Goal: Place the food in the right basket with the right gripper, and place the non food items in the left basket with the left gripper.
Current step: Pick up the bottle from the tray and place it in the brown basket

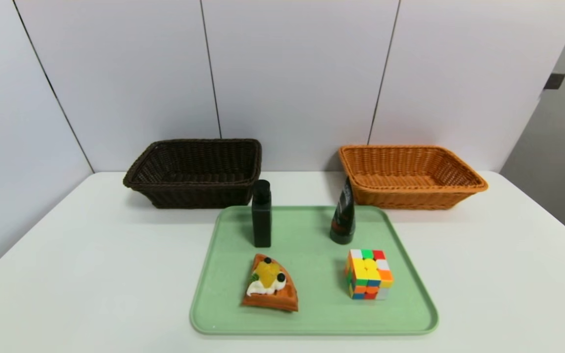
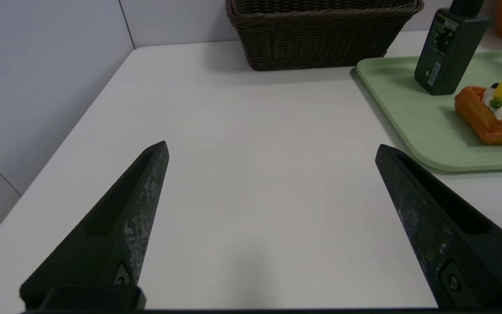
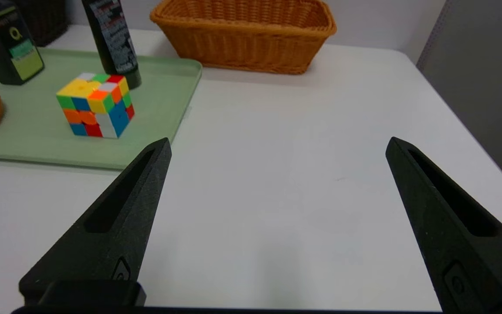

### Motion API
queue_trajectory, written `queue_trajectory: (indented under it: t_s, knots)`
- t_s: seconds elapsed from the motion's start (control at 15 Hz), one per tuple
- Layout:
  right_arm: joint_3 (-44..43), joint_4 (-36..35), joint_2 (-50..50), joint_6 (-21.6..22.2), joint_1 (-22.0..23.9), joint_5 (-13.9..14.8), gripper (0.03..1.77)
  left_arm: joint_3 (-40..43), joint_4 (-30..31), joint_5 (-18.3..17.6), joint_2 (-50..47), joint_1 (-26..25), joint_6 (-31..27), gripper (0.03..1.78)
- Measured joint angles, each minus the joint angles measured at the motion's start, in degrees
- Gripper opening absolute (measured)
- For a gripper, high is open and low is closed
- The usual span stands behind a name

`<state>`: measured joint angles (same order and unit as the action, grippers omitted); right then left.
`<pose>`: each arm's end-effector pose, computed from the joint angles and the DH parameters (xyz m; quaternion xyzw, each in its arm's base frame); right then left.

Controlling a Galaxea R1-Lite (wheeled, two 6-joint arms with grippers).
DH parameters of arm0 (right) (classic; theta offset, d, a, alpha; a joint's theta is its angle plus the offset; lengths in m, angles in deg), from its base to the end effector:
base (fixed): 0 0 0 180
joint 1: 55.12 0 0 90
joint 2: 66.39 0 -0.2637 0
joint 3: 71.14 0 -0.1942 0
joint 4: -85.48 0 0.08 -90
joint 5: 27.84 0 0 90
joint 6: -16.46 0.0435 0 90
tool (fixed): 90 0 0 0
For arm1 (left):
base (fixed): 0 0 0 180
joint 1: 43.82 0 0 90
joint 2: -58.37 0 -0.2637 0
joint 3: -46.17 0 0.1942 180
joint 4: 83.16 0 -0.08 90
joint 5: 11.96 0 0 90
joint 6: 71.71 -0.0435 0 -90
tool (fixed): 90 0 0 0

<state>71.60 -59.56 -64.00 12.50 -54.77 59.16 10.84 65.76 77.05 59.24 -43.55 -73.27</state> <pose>0.0193 0.0022 0.1218 -0.0345 0.0000 0.0231 0.9991 0.0197 -0.0008 0.1212 0.0138 -0.0296 -0.0106 0.9994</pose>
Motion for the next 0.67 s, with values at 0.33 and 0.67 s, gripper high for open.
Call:
queue_trajectory:
  t_s: [0.33,0.67]
  knots:
    - [-30.6,13.8,16.8,-0.3,0.6,-0.7,1.7,-23.5,-6.3,-0.7,12.9,0.0,-0.7,1.69]
    - [-66.0,28.8,39.2,0.5,0.9,-0.6,1.7,-38.5,-7.1,-2.1,30.6,0.0,-1.4,1.69]
